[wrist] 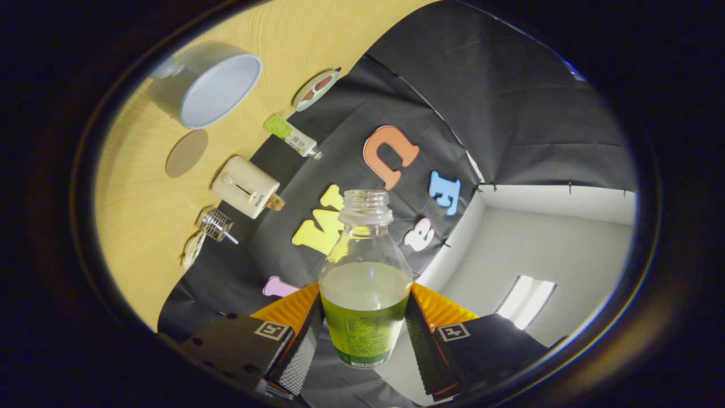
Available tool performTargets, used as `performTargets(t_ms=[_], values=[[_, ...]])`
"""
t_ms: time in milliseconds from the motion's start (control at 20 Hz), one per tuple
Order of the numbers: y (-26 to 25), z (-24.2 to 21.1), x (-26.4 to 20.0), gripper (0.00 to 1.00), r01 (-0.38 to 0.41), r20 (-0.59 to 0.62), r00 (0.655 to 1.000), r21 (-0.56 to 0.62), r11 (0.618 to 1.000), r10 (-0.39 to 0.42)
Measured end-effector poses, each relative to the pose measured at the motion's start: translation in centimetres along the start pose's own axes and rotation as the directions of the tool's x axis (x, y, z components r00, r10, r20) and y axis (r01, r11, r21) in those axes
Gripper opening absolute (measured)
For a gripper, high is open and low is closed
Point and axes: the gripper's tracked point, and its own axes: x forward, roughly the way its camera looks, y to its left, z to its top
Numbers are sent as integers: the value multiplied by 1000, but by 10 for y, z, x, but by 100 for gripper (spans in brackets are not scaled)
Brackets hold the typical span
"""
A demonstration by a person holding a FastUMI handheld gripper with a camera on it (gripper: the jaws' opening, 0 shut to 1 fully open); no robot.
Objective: Take the bottle from table, then pour the juice into the cup, finally place the bottle on the coaster
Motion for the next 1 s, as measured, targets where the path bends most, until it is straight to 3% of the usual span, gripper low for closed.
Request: performTargets(t_ms=[350, 500, 550, 650, 900, 1000], values=[[5, -15, 5, 80, -41, -68, 996, 168, 985, 53], [4, -17, 8, 80, -55, -85, 993, 296, 954, 84], [10, -17, 9, 80, -83, -92, 988, 359, 929, 124], [22, -14, 6, 80, -161, -81, 968, 520, 839, 236], [24, -14, 16, 80, -191, -85, 935, 698, 690, 345], [30, -13, 20, 80, -205, -67, 916, 769, 605, 396]])
